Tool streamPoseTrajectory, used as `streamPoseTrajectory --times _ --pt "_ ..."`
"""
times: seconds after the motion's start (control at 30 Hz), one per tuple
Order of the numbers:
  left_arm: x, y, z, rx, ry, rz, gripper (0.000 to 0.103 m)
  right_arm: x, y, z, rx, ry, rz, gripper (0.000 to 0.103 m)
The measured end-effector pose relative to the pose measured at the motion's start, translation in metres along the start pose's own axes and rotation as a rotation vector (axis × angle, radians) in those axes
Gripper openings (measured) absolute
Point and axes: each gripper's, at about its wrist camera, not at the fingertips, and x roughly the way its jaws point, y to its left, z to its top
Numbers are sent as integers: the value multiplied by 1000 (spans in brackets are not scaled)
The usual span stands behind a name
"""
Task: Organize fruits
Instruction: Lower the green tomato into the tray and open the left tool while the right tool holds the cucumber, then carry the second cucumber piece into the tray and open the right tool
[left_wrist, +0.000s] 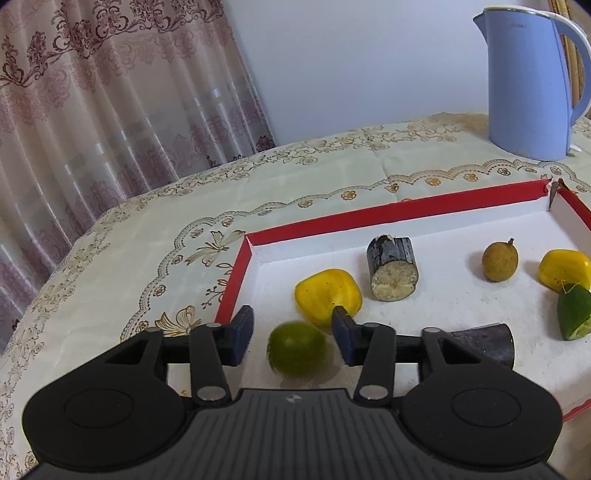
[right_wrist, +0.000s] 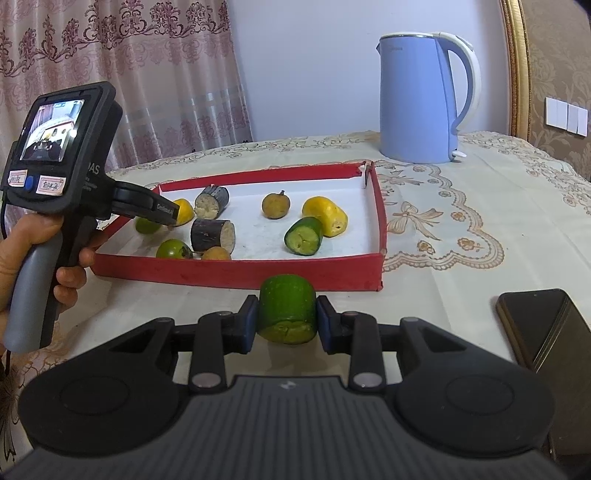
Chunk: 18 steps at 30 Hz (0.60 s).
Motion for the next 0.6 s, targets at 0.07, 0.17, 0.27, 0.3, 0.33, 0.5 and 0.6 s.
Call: streamPoseTrajectory --times 0.07,0.17,0.27,0.3,0.33,0.5,0.6 --pt "-1 1 1 -5 -4 5 64 0 0 0 0 -1 -2 31" --pt "-4 5 0 -16 -14 12 70 0 1 1 -2 -2 -5 31" --pt "-7 11 -3 -27 -13 20 70 -1 2 1 -6 -4 -5 31" --pt "-8 13 -5 -34 -12 22 72 -1 3 1 -7 -4 -4 31" --pt "-10 16 -8 -44 -13 21 79 -1 4 2 -9 -5 -3 31" --pt "-25 27 -21 -75 -36 30 82 0 9 3 -20 -5 3 31" --pt "-33 32 -27 -88 -47 29 82 0 12 4 -27 -7 7 31"
